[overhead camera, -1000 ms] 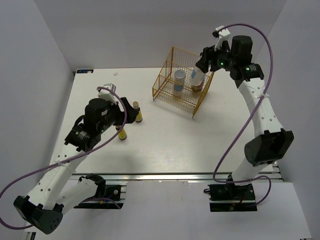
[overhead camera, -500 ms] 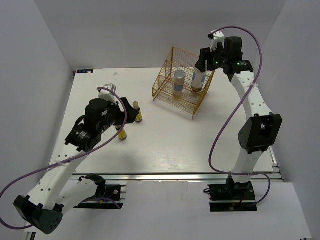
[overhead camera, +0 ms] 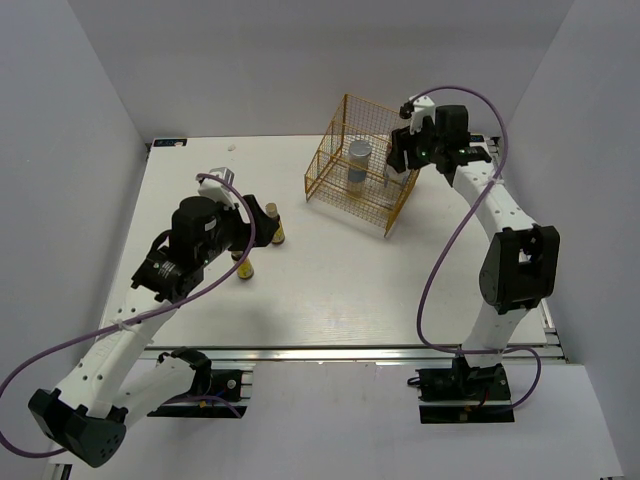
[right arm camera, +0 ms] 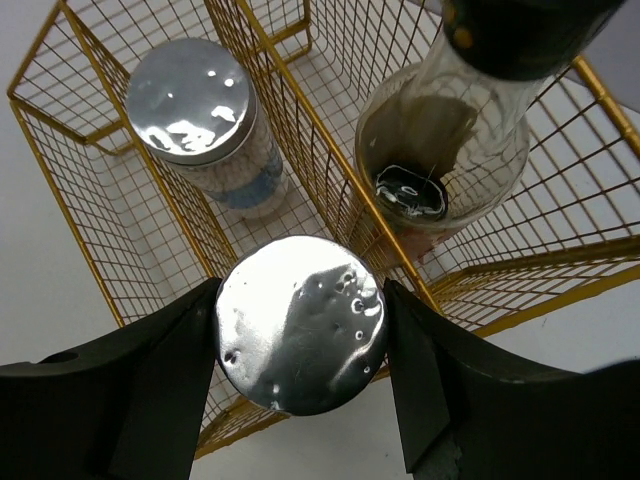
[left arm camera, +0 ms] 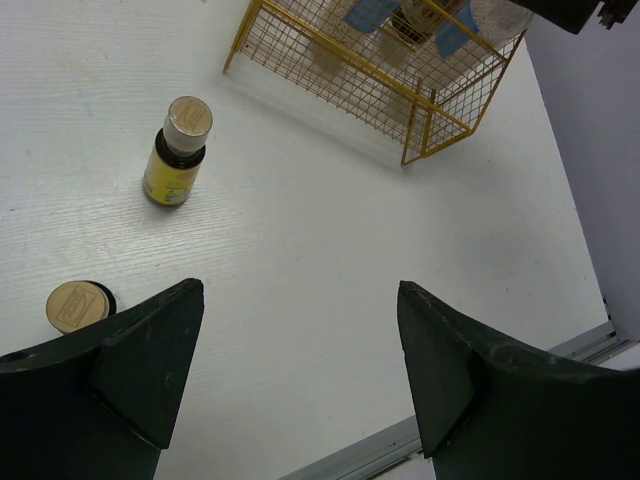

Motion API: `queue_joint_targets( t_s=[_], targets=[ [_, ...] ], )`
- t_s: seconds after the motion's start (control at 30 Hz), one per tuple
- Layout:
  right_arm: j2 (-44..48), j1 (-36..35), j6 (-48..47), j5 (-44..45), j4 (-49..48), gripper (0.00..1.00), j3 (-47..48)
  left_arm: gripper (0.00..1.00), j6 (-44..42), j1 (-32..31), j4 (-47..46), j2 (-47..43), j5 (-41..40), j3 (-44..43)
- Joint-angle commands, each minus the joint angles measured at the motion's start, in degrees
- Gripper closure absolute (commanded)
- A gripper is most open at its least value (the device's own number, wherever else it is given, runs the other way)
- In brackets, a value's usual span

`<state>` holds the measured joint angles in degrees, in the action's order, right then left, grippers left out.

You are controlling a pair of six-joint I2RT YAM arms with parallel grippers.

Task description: Organize the condiment bottles

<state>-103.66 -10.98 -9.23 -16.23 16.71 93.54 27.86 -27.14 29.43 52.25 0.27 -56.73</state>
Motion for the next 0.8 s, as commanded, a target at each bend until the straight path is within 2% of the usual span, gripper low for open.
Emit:
queue_joint_targets(
  t_s=[0.0,0.07,0.23,0.33,0.43,0.53,0.77],
  targets=[
    [4.96,-0.79,-1.66,0.58,-8.18,1.00,-1.60,0.12,-0.43,-0.20,-1.22,0.13,1.49,0.22],
    [5.04,-0.88,-1.84,0.67,-8.36,0.98,-2.22,0.12,-0.52,-0.20,-1.13,0.13,1.40,0.22],
    [4.87,-0.97,-2.02,0.76,-8.45,0.69,-3.98,0.12,-0.44,-0.20,-1.22,0.13,1.48,0.57],
    [4.78,-0.97,-2.28,0.85,-8.36,0.48,-4.24,0.12,-0.26,-0.20,-1.48,0.13,1.66,0.92],
    [4.78,-0.97,-2.45,0.67,-8.27,0.37,-4.07,0.11,-0.26,-0.20,-1.66,0.22,1.75,1.09],
    [5.04,-0.97,-2.54,0.50,-7.57,0.30,-3.45,0.10,-0.35,-0.20,-1.57,0.31,1.66,0.92],
    [6.71,-0.97,-2.37,-1.08,-5.38,0.28,-2.48,0.10,-0.43,-0.20,-1.39,0.49,1.57,0.83]
  ],
)
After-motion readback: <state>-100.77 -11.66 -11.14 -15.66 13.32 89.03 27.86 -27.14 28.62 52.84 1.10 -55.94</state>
